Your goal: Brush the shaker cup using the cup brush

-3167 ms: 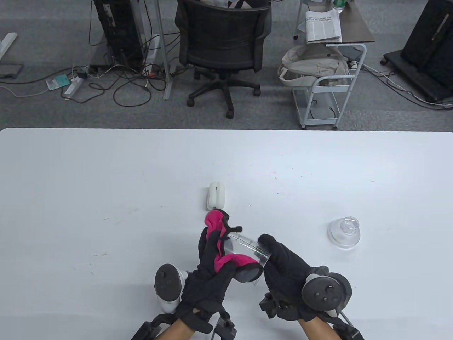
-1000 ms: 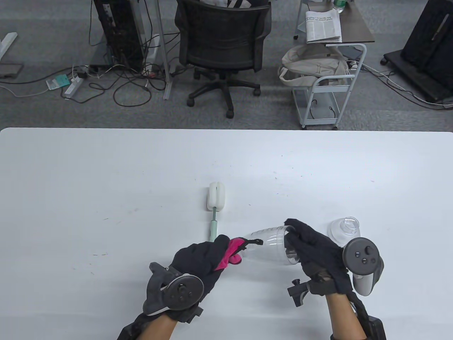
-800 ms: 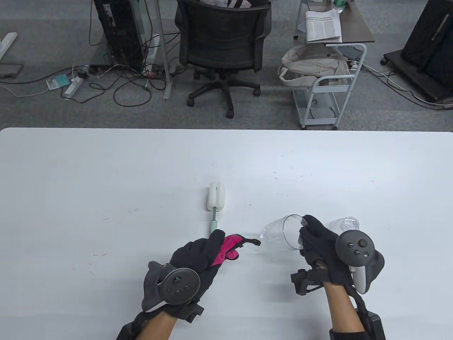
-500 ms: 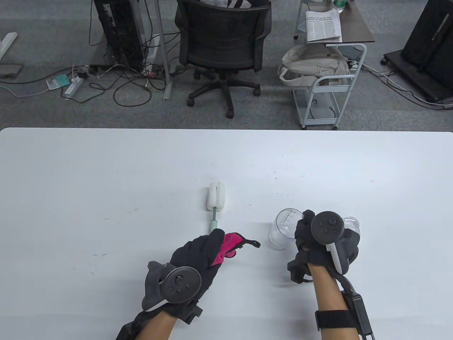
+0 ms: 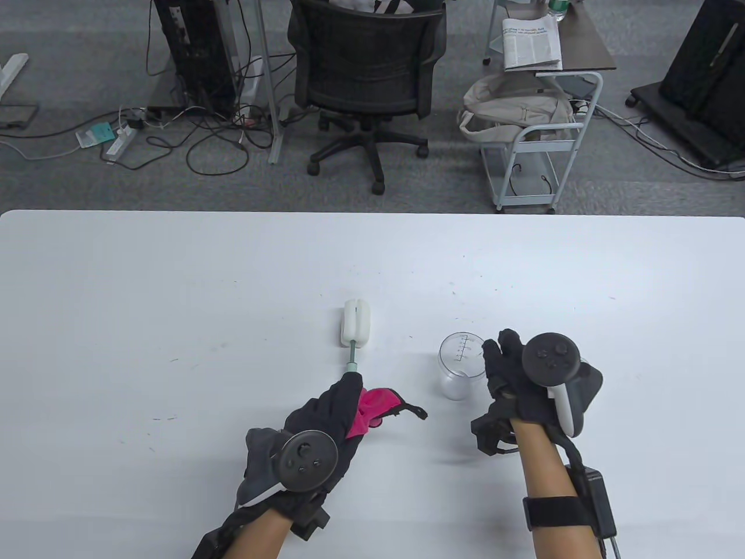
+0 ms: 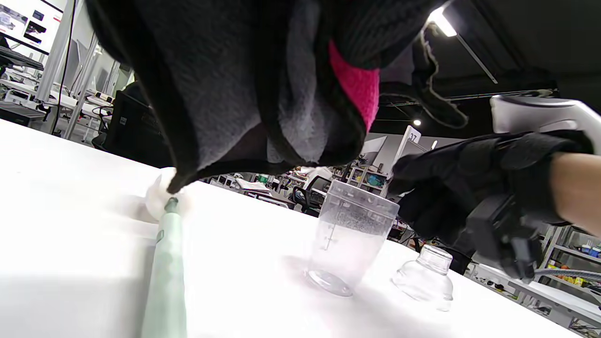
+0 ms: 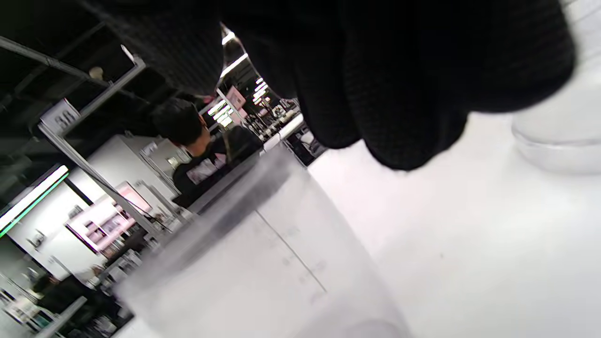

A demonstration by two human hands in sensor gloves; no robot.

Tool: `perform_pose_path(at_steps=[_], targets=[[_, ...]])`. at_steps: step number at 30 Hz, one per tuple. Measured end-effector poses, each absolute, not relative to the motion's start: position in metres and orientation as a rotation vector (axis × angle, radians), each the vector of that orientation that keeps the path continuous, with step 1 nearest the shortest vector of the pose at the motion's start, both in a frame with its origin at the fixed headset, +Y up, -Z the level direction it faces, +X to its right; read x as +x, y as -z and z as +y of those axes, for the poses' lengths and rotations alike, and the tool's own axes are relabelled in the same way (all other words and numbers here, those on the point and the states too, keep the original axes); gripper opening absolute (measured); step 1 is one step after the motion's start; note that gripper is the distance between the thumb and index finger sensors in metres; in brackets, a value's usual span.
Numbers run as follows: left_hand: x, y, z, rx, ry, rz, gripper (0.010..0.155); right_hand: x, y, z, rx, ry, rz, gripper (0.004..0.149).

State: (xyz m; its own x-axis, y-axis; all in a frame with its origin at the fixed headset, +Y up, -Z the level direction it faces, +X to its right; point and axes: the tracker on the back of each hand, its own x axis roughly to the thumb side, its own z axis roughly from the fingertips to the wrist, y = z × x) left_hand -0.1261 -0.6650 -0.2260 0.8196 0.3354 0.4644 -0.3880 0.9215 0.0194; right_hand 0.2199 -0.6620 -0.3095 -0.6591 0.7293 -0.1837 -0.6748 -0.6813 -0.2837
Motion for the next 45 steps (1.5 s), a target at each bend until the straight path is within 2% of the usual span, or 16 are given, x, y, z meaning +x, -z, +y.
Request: perform_pose_path(at_steps=[6, 10, 13, 15, 16, 19, 21, 22, 24, 25, 28, 29, 34, 36, 39, 45], targets=[[-0.124, 0.225, -0.665, 0.111, -0.406, -0.510, 0.066, 0.274, 0.290, -0.660, -0.508, -2.538, -0.482, 0.062], [-0.120, 0.224, -0.667, 0.074, -0.459, -0.595, 0.067, 0.281, 0.298, -0.698, -0.561, -2.969, -0.200, 0.076], [-0.116, 0.224, -0.671, 0.049, -0.488, -0.651, 0.068, 0.290, 0.310, -0.727, -0.420, -2.815, -0.042, 0.064], [-0.114, 0.224, -0.673, 0.030, -0.519, -0.682, 0.070, 0.292, 0.308, -0.730, -0.462, -2.740, -0.166, 0.058], [-0.113, 0.224, -0.673, 0.026, -0.542, -0.691, 0.070, 0.293, 0.307, -0.729, -0.476, -2.797, -0.236, 0.051], [-0.111, 0.222, -0.674, 0.021, -0.594, -0.724, 0.076, 0.293, 0.297, -0.712, -0.454, -2.922, -0.369, 0.050], [-0.108, 0.219, -0.673, 0.042, -0.619, -0.782, 0.080, 0.281, 0.278, -0.674, -0.308, -2.584, -0.594, 0.050], [-0.106, 0.218, -0.672, 0.048, -0.630, -0.802, 0.081, 0.273, 0.271, -0.663, -0.211, -2.433, -0.606, 0.049], [-0.101, 0.212, -0.669, 0.058, -0.646, -0.860, 0.082, 0.244, 0.259, -0.648, 0.102, -2.029, -0.408, 0.049], [-0.099, 0.208, -0.667, 0.061, -0.641, -0.883, 0.083, 0.223, 0.255, -0.648, 0.203, -1.809, -0.203, 0.049], [-0.094, 0.197, -0.661, 0.091, -0.632, -0.921, 0.087, 0.166, 0.250, -0.668, 0.403, -1.497, 0.311, 0.049], [-0.093, 0.196, -0.660, 0.094, -0.619, -0.925, 0.089, 0.149, 0.247, -0.675, 0.485, -1.485, 0.369, 0.050], [-0.113, 0.205, -0.656, 0.130, -0.654, -0.859, 0.096, 0.128, 0.241, -0.683, 0.576, -1.376, 0.482, 0.046], [-0.120, 0.213, -0.659, 0.129, -0.789, -0.823, 0.090, 0.130, 0.242, -0.679, 0.604, -1.438, 0.420, 0.046], [-0.131, 0.224, -0.668, 0.118, -0.911, -0.652, 0.091, 0.131, 0.243, -0.675, 0.659, -1.486, 0.372, 0.047], [-0.134, 0.223, -0.666, 0.148, -0.829, -0.634, 0.079, 0.118, 0.238, -0.672, 0.775, -1.541, 0.329, 0.047]])
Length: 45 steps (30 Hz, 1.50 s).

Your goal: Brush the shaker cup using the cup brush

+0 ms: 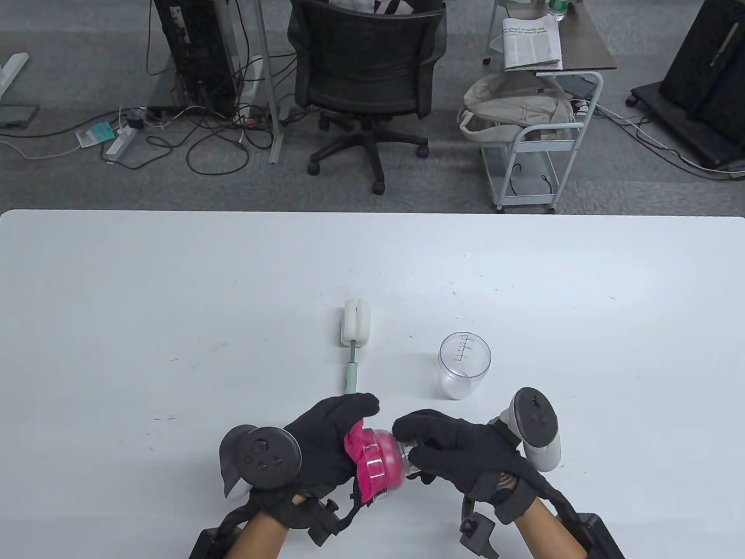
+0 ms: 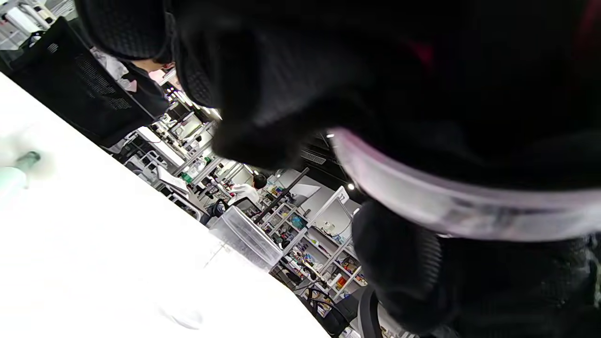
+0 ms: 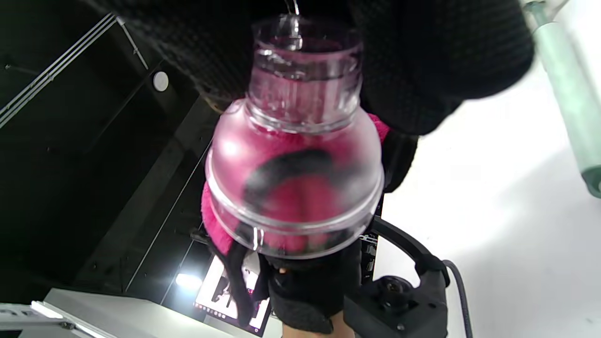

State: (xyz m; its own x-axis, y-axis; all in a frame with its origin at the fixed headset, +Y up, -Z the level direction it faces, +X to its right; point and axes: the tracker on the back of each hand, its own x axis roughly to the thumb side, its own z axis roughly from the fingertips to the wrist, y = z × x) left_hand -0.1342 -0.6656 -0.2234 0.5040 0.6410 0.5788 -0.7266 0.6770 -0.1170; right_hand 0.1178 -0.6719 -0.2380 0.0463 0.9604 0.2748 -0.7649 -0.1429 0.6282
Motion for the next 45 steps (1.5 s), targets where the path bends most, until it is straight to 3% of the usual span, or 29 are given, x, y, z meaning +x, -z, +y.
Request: perform_pose_path(at_steps=[6, 13, 15, 21, 23, 25, 27, 29, 32, 33, 36, 42, 45], targets=[[-0.128, 0.219, -0.666, 0.186, -0.727, -0.599, 0.070, 0.119, 0.229, -0.668, 0.847, -1.691, 0.204, 0.045], [-0.129, 0.231, -0.681, 0.007, -0.962, -0.488, 0.070, 0.116, 0.222, -0.661, 0.931, -1.715, 0.017, 0.038], [-0.128, 0.232, -0.683, -0.005, -0.974, -0.507, 0.063, 0.116, 0.219, -0.659, 0.927, -1.760, -0.044, 0.035], [-0.124, 0.218, -0.663, 0.264, -0.853, -0.628, 0.052, 0.124, 0.227, -0.672, 0.623, -1.626, 0.053, 0.072], [-0.125, 0.216, -0.661, 0.302, -0.835, -0.624, 0.053, 0.123, 0.231, -0.676, 0.652, -1.711, 0.176, 0.071], [-0.126, 0.218, -0.663, 0.282, -0.792, -0.606, 0.058, 0.118, 0.231, -0.676, 0.783, -1.650, 0.349, 0.065], [-0.127, 0.223, -0.667, 0.185, -0.858, -0.560, 0.074, 0.117, 0.229, -0.675, 0.762, -1.619, 0.191, 0.057], [-0.130, 0.230, -0.676, -0.018, -0.932, -0.526, 0.082, 0.114, 0.225, -0.669, 0.869, -1.635, 0.168, 0.054], [-0.129, 0.233, -0.682, -0.090, -1.047, -0.526, 0.070, 0.112, 0.222, -0.667, 0.888, -1.676, 0.091, 0.042], [-0.129, 0.233, -0.681, -0.083, -1.034, -0.519, 0.064, 0.112, 0.222, -0.668, 0.873, -1.653, 0.094, 0.035], [-0.131, 0.229, -0.675, 0.024, -0.992, -0.531, 0.055, 0.113, 0.224, -0.671, 0.831, -1.605, 0.109, 0.037], [-0.126, 0.215, -0.659, 0.268, -0.795, -0.600, 0.055, 0.111, 0.225, -0.680, 0.693, -1.764, 0.097, 0.074], [-0.124, 0.216, -0.663, 0.223, -0.792, -0.568, 0.068, 0.113, 0.226, -0.681, 0.699, -1.611, 0.194, 0.062]])
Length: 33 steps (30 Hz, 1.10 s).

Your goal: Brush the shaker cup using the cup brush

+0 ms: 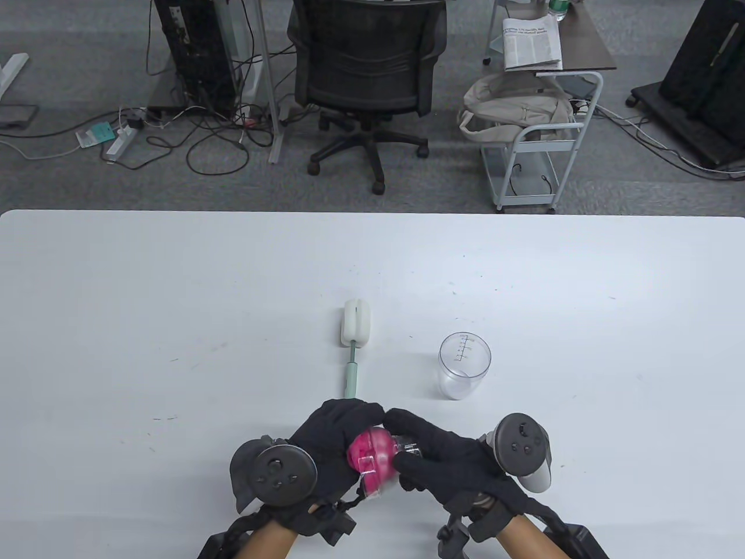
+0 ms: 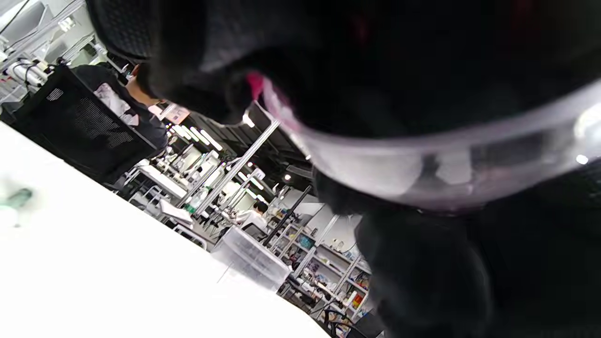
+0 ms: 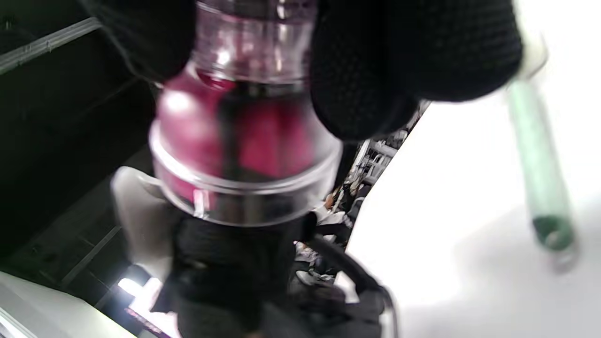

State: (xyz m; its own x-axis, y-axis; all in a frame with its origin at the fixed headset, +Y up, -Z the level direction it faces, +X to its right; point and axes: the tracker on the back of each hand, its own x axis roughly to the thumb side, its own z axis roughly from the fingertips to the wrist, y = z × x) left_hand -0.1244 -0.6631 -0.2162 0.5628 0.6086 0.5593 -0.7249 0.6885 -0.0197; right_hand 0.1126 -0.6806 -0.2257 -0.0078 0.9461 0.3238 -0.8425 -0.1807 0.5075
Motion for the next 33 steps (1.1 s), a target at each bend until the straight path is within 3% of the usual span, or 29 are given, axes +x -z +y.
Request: perform_pose_path(at_steps=[4, 6, 8, 12, 14, 16, 18, 20, 22, 25, 27, 28, 31, 33], targets=[[-0.127, 0.227, -0.675, -0.025, -1.028, -0.536, 0.074, 0.114, 0.227, -0.673, 0.842, -1.551, 0.191, 0.052], [-0.126, 0.229, -0.680, -0.112, -1.102, -0.533, 0.069, 0.114, 0.225, -0.670, 0.846, -1.535, 0.165, 0.043], [-0.124, 0.228, -0.680, -0.099, -1.113, -0.539, 0.059, 0.115, 0.224, -0.670, 0.840, -1.519, 0.154, 0.036], [-0.125, 0.223, -0.671, 0.056, -1.035, -0.571, 0.052, 0.118, 0.225, -0.670, 0.809, -1.503, 0.143, 0.036], [-0.124, 0.220, -0.666, 0.133, -0.961, -0.605, 0.053, 0.119, 0.224, -0.670, 0.770, -1.559, 0.079, 0.057], [-0.124, 0.215, -0.663, 0.204, -0.904, -0.592, 0.052, 0.122, 0.223, -0.671, 0.679, -1.698, -0.044, 0.070], [-0.125, 0.214, -0.661, 0.259, -0.855, -0.595, 0.053, 0.124, 0.225, -0.672, 0.670, -1.831, -0.025, 0.072], [-0.123, 0.214, -0.662, 0.245, -0.815, -0.593, 0.057, 0.120, 0.224, -0.674, 0.746, -1.728, 0.189, 0.062], [-0.124, 0.216, -0.663, 0.196, -0.834, -0.555, 0.068, 0.119, 0.224, -0.676, 0.716, -1.603, 0.174, 0.055], [-0.128, 0.224, -0.672, 0.019, -1.012, -0.503, 0.077, 0.116, 0.223, -0.671, 0.835, -1.549, 0.165, 0.050], [-0.128, 0.228, -0.678, -0.111, -1.109, -0.493, 0.073, 0.114, 0.221, -0.668, 0.843, -1.549, 0.121, 0.041], [-0.128, 0.230, -0.679, -0.124, -1.143, -0.512, 0.067, 0.114, 0.220, -0.668, 0.849, -1.545, 0.127, 0.035], [-0.130, 0.229, -0.675, -0.049, -1.133, -0.524, 0.055, 0.116, 0.221, -0.670, 0.831, -1.525, 0.131, 0.037], [-0.131, 0.225, -0.668, 0.053, -1.090, -0.553, 0.053, 0.115, 0.220, -0.672, 0.764, -1.489, 0.115, 0.053]])
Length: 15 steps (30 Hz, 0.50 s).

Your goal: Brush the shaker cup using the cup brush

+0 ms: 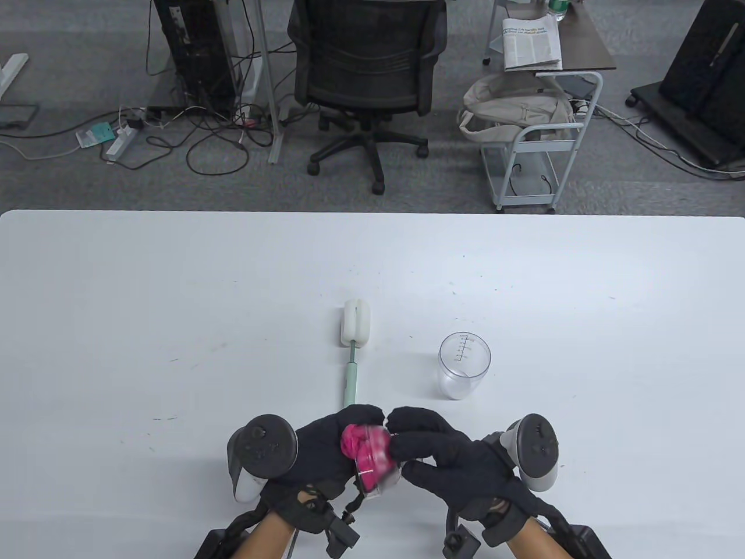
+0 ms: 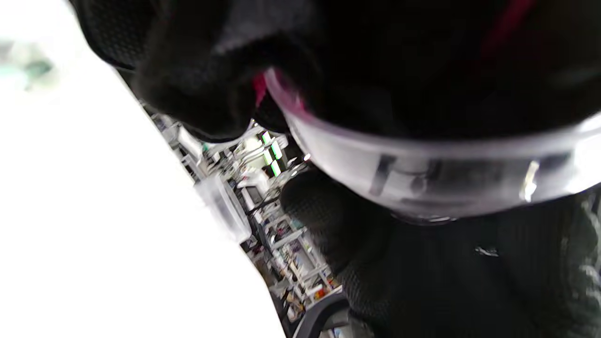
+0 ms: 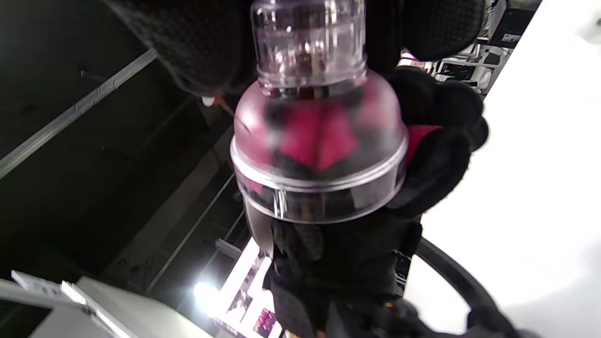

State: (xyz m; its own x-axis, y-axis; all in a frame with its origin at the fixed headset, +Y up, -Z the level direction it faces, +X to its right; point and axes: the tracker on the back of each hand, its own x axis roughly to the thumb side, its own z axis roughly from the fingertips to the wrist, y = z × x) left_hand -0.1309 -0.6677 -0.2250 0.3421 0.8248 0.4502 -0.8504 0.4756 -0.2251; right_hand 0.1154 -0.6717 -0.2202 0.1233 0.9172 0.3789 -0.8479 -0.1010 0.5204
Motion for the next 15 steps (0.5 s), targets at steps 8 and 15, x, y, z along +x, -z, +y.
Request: perform_pose_path(at_steps=[8, 15], targets=[[-0.127, 0.223, -0.668, 0.097, -0.980, -0.547, 0.069, 0.114, 0.224, -0.677, 0.753, -1.542, 0.133, 0.057], [-0.126, 0.230, -0.680, -0.111, -1.164, -0.515, 0.058, 0.116, 0.223, -0.671, 0.847, -1.499, 0.147, 0.034]])
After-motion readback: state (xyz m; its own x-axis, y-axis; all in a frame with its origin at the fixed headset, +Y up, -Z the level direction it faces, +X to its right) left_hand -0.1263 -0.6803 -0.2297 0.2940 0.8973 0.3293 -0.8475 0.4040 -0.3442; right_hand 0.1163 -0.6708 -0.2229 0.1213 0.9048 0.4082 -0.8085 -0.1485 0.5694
